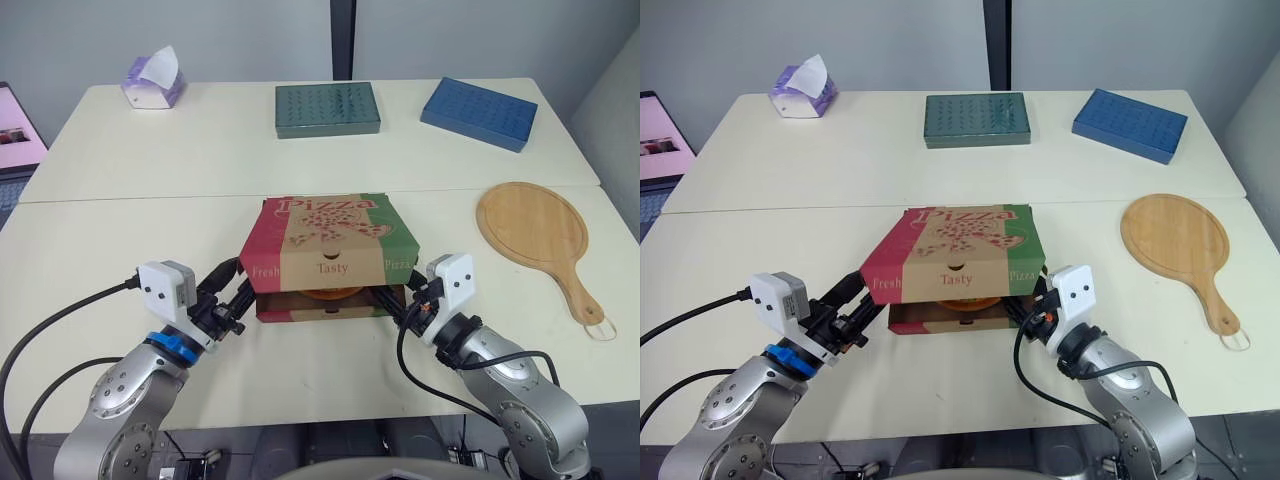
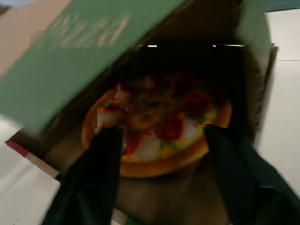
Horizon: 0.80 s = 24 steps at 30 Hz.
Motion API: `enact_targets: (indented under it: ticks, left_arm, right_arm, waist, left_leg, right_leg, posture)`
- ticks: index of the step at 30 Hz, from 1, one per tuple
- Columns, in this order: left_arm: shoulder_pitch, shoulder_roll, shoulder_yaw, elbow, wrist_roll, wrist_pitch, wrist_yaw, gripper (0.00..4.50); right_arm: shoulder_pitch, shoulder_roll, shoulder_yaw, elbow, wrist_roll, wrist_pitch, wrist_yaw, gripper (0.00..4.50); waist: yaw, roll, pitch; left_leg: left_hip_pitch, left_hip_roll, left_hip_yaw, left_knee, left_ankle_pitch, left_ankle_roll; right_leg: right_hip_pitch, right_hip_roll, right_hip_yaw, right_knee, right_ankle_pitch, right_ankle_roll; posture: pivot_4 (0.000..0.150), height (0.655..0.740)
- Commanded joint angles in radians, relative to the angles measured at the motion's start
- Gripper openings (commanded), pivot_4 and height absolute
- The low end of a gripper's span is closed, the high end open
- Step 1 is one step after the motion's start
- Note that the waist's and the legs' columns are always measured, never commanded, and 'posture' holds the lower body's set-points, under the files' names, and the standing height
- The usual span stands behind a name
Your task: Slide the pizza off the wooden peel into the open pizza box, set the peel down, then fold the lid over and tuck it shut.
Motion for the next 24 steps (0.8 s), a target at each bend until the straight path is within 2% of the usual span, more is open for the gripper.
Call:
enact_targets:
  ticks: [1, 2, 3, 9, 12, 15, 18, 20, 24]
  left_arm:
    - [0.018, 0.051, 0.068, -0.036, -0.067, 0.012, -0.044, 3.84]
    - [0.027, 0.086, 0.096, -0.027, -0.093, 0.032, -0.075, 4.16]
    - [0.034, 0.122, 0.126, -0.012, -0.113, 0.047, -0.106, 4.46]
    - [0.012, 0.389, 0.29, 0.156, -0.308, 0.224, -0.323, 4.46]
    - [-0.053, 0.515, 0.351, 0.272, -0.369, 0.29, -0.431, 4.46]
    - [-0.19, 0.608, 0.334, 0.395, -0.375, 0.321, -0.488, 4.46]
    - [-0.407, 0.664, 0.239, 0.512, -0.34, 0.319, -0.521, 3.87]
    - [-0.551, 0.686, 0.143, 0.548, -0.306, 0.306, -0.581, 3.24]
    - [-0.822, 0.656, -0.058, 0.595, -0.223, 0.299, -0.661, 2.0]
  right_arm:
    - [0.017, -0.026, 0.0, -0.03, -0.003, -0.027, 0.021, 4.18]
    - [0.023, -0.036, -0.003, -0.028, -0.009, -0.032, 0.025, 4.49]
    - [0.028, -0.045, -0.008, -0.027, -0.012, -0.035, 0.027, 4.5]
    - [0.045, -0.079, -0.013, -0.013, -0.024, -0.06, 0.048, 4.5]
    - [0.044, -0.089, -0.014, -0.005, -0.031, -0.072, 0.059, 4.5]
    - [0.044, -0.097, -0.017, 0.003, -0.04, -0.084, 0.068, 4.5]
    - [0.055, -0.114, -0.022, 0.007, -0.051, -0.097, 0.081, 4.5]
    - [0.064, -0.131, -0.035, 0.006, -0.054, -0.109, 0.095, 4.5]
    - [0.087, -0.168, -0.087, -0.001, -0.026, -0.125, 0.138, 4.5]
  waist:
    - [0.007, 0.0, 0.0]
    - [0.012, 0.0, 0.0]
    - [0.013, 0.0, 0.0]
    - [0.014, 0.001, 0.001]
    - [0.013, 0.0, 0.003]
    - [0.014, -0.001, 0.004]
    - [0.018, -0.001, 0.005]
    - [0.018, -0.002, 0.005]
    - [0.014, -0.002, 0.006]
  left_leg:
    - [0.0, 0.0, 0.0, 0.0, 0.0, 0.0]
    - [0.0, 0.0, 0.0, 0.0, 0.0, 0.0]
    - [0.0, 0.0, -0.001, 0.0, 0.0, 0.0]
    - [0.0, 0.001, -0.001, 0.0, 0.0, 0.0]
    - [0.0, 0.001, 0.0, 0.0, 0.0, 0.0]
    - [0.0, 0.001, -0.001, 0.0, 0.0, 0.0]
    - [0.0, 0.001, -0.001, 0.0, 0.0, 0.0]
    - [0.0, 0.001, -0.001, 0.0, 0.0, 0.0]
    - [-0.001, 0.0, -0.001, 0.0, 0.0, 0.0]
  right_leg:
    - [0.0, 0.0, 0.0, 0.0, 0.0, 0.0]
    - [0.0, 0.0, 0.0, 0.0, 0.0, 0.0]
    - [0.0, 0.0, -0.001, 0.0, 0.0, 0.0]
    - [0.0, 0.0, -0.002, 0.0, 0.0, -0.001]
    - [0.0, 0.0, -0.002, 0.0, 0.0, -0.001]
    - [0.0, 0.001, -0.002, 0.0, 0.0, -0.001]
    - [0.0, 0.001, -0.003, 0.0, 0.0, -0.001]
    - [0.0, 0.001, -0.004, 0.0, 0.0, -0.001]
    - [0.0, 0.001, -0.003, 0.0, 0.0, -0.001]
  posture:
    - [0.15, 0.74]
    - [0.15, 0.74]
    - [0.15, 0.74]
    - [0.15, 0.74]
    - [0.15, 0.74]
    - [0.15, 0.74]
    - [0.15, 0.74]
    - [0.15, 0.74]
    - [0.15, 0.74]
